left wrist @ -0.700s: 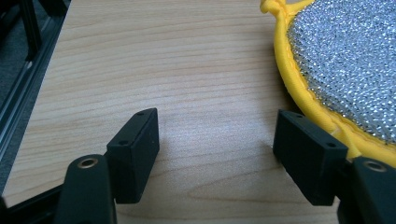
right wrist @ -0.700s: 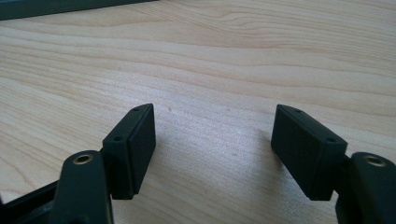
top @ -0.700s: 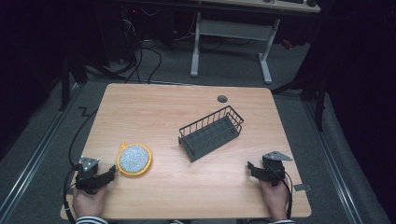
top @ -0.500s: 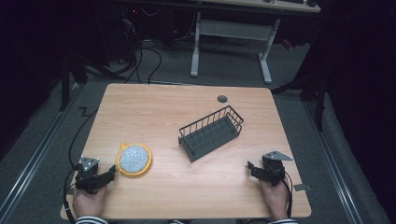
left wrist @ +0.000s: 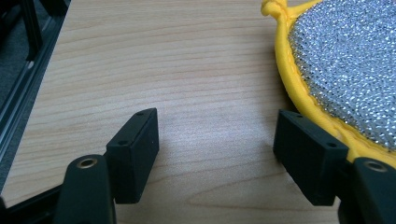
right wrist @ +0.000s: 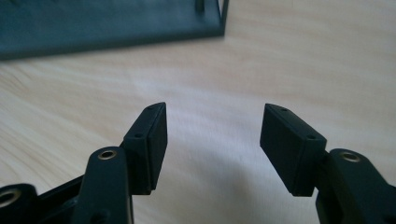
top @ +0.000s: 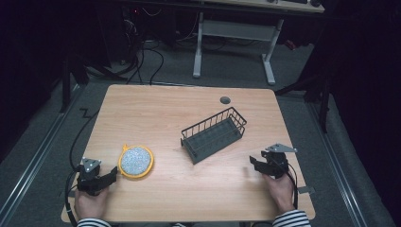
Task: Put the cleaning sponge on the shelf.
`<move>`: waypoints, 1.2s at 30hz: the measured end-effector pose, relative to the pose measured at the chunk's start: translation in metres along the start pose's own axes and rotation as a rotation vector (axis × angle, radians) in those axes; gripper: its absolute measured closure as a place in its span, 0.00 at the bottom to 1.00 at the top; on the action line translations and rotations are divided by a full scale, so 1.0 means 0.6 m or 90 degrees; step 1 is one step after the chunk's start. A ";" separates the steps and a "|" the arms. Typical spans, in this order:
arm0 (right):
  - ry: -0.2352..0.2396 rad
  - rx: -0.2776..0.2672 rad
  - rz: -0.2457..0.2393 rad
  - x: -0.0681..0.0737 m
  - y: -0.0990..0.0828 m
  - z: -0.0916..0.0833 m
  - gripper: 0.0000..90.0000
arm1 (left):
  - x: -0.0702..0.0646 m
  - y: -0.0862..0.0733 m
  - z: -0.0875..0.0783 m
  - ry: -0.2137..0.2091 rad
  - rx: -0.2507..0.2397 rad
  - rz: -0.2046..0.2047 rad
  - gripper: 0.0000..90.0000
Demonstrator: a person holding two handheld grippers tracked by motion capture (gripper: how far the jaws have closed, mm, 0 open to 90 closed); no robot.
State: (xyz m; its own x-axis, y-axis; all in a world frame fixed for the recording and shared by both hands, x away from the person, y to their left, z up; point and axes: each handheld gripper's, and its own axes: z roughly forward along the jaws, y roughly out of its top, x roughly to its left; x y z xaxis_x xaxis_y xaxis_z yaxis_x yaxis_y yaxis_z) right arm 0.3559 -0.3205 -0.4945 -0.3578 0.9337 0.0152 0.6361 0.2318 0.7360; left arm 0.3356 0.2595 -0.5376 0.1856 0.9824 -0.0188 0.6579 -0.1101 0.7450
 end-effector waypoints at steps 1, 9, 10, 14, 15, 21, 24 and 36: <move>0.005 -0.005 -0.002 0.000 0.009 -0.002 0.46 | 0.000 0.000 0.000 0.000 0.000 0.000 0.35; 0.032 -0.044 -0.020 -0.001 0.096 -0.010 0.47 | -0.001 0.001 0.001 0.001 0.000 0.000 0.35; 0.035 -0.044 -0.021 -0.001 0.106 -0.008 0.47 | -0.001 0.001 0.001 0.001 0.001 0.000 0.35; 0.029 -0.046 -0.021 -0.007 0.141 0.004 0.47 | -0.001 0.001 0.001 0.001 0.001 0.000 0.35; 0.024 -0.048 -0.022 -0.008 0.150 0.007 0.48 | -0.002 0.001 0.001 0.001 0.001 0.000 0.35; 0.017 -0.033 -0.015 -0.017 0.196 0.035 0.50 | -0.002 0.002 0.002 0.000 0.001 0.001 0.35; 0.015 -0.028 -0.017 -0.018 0.207 0.044 0.51 | -0.002 0.001 0.002 0.000 0.001 0.002 0.35; 0.015 0.034 -0.007 -0.020 0.249 0.121 0.65 | -0.003 0.001 0.001 -0.004 0.001 0.004 0.36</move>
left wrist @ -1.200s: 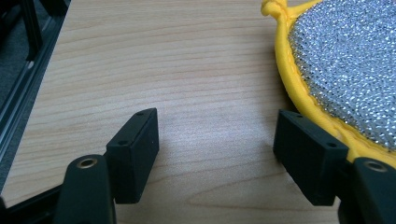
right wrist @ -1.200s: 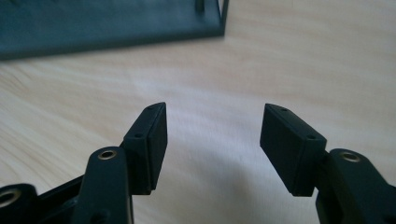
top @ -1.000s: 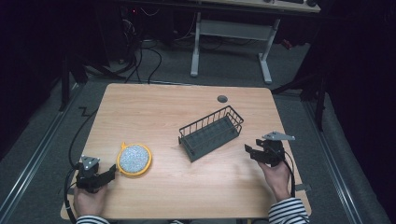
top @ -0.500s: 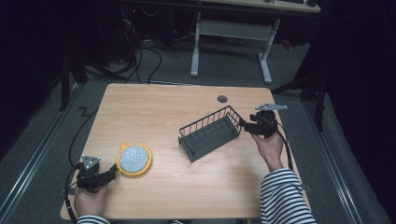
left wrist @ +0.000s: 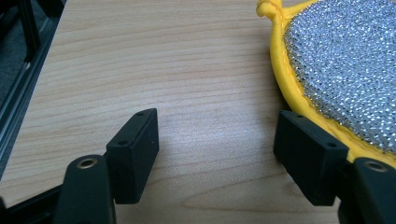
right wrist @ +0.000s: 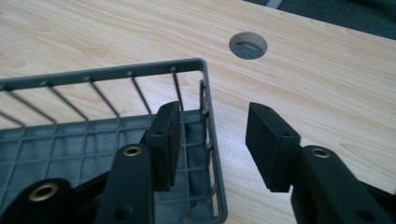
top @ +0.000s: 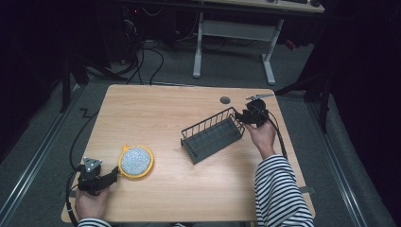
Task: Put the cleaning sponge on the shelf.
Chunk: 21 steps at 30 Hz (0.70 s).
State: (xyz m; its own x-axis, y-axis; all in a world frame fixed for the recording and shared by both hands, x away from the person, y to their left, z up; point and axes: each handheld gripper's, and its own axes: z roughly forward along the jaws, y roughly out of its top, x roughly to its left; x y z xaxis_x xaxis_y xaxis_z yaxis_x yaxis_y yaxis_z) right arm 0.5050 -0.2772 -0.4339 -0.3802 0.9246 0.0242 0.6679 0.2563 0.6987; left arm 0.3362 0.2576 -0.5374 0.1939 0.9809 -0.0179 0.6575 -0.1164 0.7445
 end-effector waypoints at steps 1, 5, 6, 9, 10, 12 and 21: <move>-0.004 0.002 0.000 0.000 0.002 0.004 0.67 | 0.000 0.000 0.000 0.000 0.000 0.000 0.36; 0.003 0.032 0.029 -0.008 0.004 0.025 0.76 | 0.000 0.000 0.000 -0.002 -0.001 0.002 0.36; 0.003 0.032 0.029 -0.008 0.004 0.025 0.76 | 0.000 0.000 0.000 -0.002 -0.001 0.002 0.36; 0.010 0.039 0.021 -0.003 0.007 0.029 0.87 | 0.000 0.000 0.000 -0.003 -0.001 0.002 0.36; 0.010 0.039 0.021 -0.003 0.007 0.029 0.87 | 0.000 0.000 0.000 -0.003 -0.001 0.002 0.36; 0.018 0.042 0.022 -0.001 0.009 0.031 0.92 | 0.000 0.000 0.000 -0.003 -0.001 0.002 0.36; 0.015 0.048 0.064 0.007 0.017 0.039 0.95 | -0.001 0.000 0.000 -0.005 0.000 0.004 0.36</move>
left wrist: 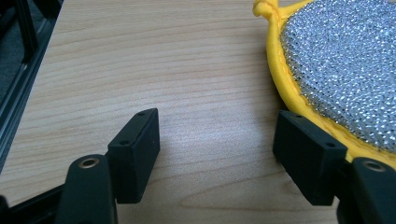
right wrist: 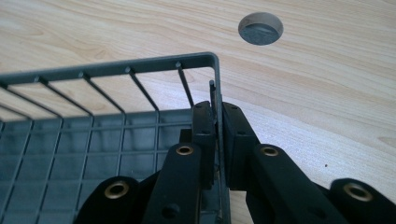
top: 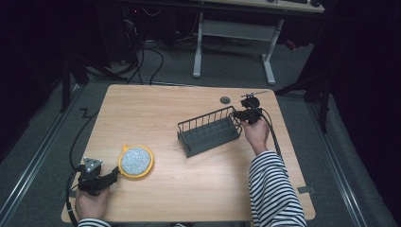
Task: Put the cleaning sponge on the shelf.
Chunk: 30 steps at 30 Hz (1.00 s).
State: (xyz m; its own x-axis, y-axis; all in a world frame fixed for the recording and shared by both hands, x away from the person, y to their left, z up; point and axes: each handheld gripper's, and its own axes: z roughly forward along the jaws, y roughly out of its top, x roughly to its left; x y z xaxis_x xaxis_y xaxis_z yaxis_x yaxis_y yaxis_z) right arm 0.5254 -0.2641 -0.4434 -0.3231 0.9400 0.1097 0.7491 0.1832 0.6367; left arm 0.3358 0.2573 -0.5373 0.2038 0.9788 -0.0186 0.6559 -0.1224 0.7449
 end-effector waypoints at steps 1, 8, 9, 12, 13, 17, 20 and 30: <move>-0.004 -0.001 0.002 0.001 0.001 0.001 0.95 | 0.000 0.000 0.000 0.000 0.000 0.000 0.36; -0.020 0.004 0.026 0.013 0.013 0.010 0.95 | 0.000 0.000 0.000 -0.003 0.000 0.001 0.36; -0.022 0.004 0.030 0.015 0.014 0.012 0.95 | 0.000 0.000 0.000 -0.003 0.000 0.001 0.36; -0.033 0.006 0.036 0.024 0.021 0.018 0.95 | 0.000 0.000 0.000 -0.004 0.000 0.001 0.36; -0.037 0.006 0.037 0.027 0.023 0.020 0.95 | 0.000 0.000 0.000 -0.004 0.000 0.001 0.36; -0.047 0.005 0.045 0.040 0.033 0.030 0.95 | 0.000 0.000 0.000 -0.006 -0.001 0.001 0.36; -0.070 0.000 0.043 0.061 0.039 0.040 0.95 | -0.001 0.000 0.000 -0.006 0.000 0.007 0.35; -0.077 -0.010 0.041 0.107 0.043 0.054 0.95 | -0.001 0.000 0.000 -0.007 0.000 0.007 0.35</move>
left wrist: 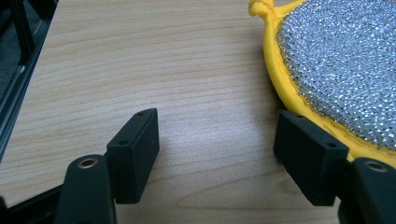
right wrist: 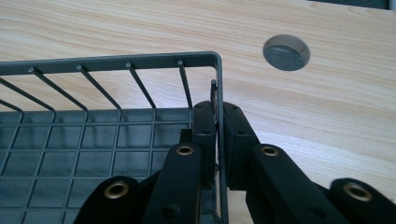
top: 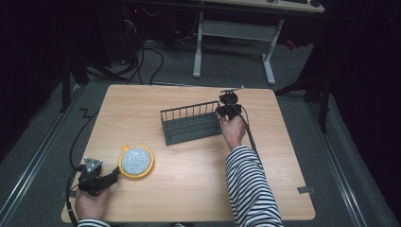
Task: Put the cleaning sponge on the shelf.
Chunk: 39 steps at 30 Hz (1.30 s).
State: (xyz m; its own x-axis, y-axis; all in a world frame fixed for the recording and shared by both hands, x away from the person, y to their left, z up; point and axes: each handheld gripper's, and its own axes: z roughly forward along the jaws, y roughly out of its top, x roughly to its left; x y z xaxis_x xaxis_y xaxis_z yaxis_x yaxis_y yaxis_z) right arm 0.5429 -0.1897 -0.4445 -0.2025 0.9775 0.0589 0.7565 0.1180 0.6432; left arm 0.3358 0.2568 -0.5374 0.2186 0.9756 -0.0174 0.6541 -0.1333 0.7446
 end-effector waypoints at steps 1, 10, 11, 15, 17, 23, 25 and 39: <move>0.000 0.000 0.000 0.000 0.000 0.000 0.95 | 0.000 0.000 0.000 0.000 0.000 0.000 0.35; 0.041 -0.037 0.019 -0.014 -0.003 -0.027 0.57 | 0.000 0.000 0.000 -0.002 0.000 0.001 0.34; 0.046 -0.043 0.015 -0.017 -0.005 -0.034 0.55 | 0.000 0.000 0.000 -0.002 0.000 0.001 0.34; 0.048 -0.069 -0.004 -0.031 -0.017 -0.063 0.53 | 0.000 0.000 0.000 -0.002 0.001 0.001 0.34; 0.053 -0.077 -0.007 -0.036 -0.021 -0.070 0.52 | 0.000 0.000 0.000 -0.002 0.001 0.000 0.34; 0.066 -0.095 -0.013 -0.066 -0.057 -0.110 0.52 | 0.000 0.000 0.000 -0.002 0.001 0.000 0.34; 0.067 -0.098 -0.015 -0.074 -0.072 -0.120 0.52 | 0.000 0.000 0.000 -0.002 0.001 0.000 0.34; 0.054 -0.079 -0.060 -0.116 -0.189 -0.155 0.51 | 0.005 -0.001 -0.001 -0.011 -0.001 -0.022 0.30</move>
State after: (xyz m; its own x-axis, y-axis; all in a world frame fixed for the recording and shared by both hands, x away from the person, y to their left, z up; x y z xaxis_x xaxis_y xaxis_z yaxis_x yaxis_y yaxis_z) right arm 0.4132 -0.2872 -0.4504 -0.3249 0.9442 0.0538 0.6500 0.1816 0.7379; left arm 0.3360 0.2601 -0.5374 0.2081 0.9766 -0.0548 0.6600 -0.0988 0.7447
